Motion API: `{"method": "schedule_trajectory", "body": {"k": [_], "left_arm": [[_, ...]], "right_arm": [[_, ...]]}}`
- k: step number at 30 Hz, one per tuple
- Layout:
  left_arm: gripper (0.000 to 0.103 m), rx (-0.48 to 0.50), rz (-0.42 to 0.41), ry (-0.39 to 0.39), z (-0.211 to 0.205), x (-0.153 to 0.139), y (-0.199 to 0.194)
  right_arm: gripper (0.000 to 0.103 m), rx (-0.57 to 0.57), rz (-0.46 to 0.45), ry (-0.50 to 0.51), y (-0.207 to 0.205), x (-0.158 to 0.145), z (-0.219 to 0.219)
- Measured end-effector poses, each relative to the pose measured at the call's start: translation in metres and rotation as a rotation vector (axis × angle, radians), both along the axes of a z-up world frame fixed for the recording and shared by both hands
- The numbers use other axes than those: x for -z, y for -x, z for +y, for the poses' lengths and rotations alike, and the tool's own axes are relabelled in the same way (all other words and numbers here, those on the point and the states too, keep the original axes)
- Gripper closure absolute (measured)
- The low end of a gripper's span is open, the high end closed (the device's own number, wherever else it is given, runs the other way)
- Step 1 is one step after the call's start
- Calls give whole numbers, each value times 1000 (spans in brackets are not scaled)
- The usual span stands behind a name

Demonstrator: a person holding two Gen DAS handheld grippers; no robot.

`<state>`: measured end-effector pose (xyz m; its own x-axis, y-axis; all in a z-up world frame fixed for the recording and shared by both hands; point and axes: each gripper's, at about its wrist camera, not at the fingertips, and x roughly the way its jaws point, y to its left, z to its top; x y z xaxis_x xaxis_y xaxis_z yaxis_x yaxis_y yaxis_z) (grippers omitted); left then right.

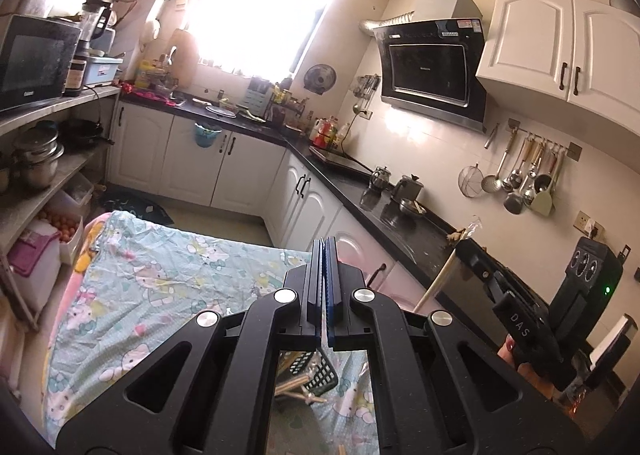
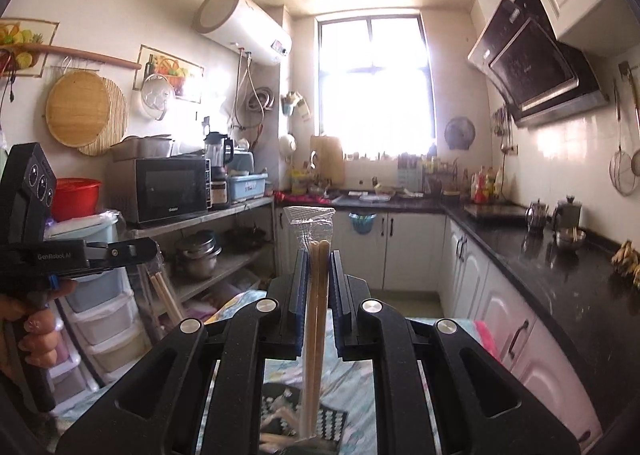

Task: Organize utensils
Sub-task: 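Lift the chopstick with the left tool and carry it over the green caddy, then open the left tool to drop the chopstick into the caddy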

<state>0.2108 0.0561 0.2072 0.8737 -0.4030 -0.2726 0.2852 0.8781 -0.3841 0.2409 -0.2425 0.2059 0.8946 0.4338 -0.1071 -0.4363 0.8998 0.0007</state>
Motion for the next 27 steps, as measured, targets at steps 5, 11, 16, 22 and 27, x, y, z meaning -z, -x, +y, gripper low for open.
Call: {"method": "schedule_trajectory", "body": {"k": [5,11,16,22,27], "left_arm": [[103,-1,11,8,0,8,-10],[103,10,35,-4,-7,25,-20],[103,15,57,-22,-12,42,-25],[103,21,83,-24,-15,62,-32],[103,18,103,-28,-16,76,-36]], "right_arm": [[92,-5,-52,29,-8,12,7],[92,-33,-36,57,-20,35,15],[92,-47,-5,71,-27,54,25],[92,-36,12,78,-32,72,30],[92,-27,37,64,-40,85,30]]}}
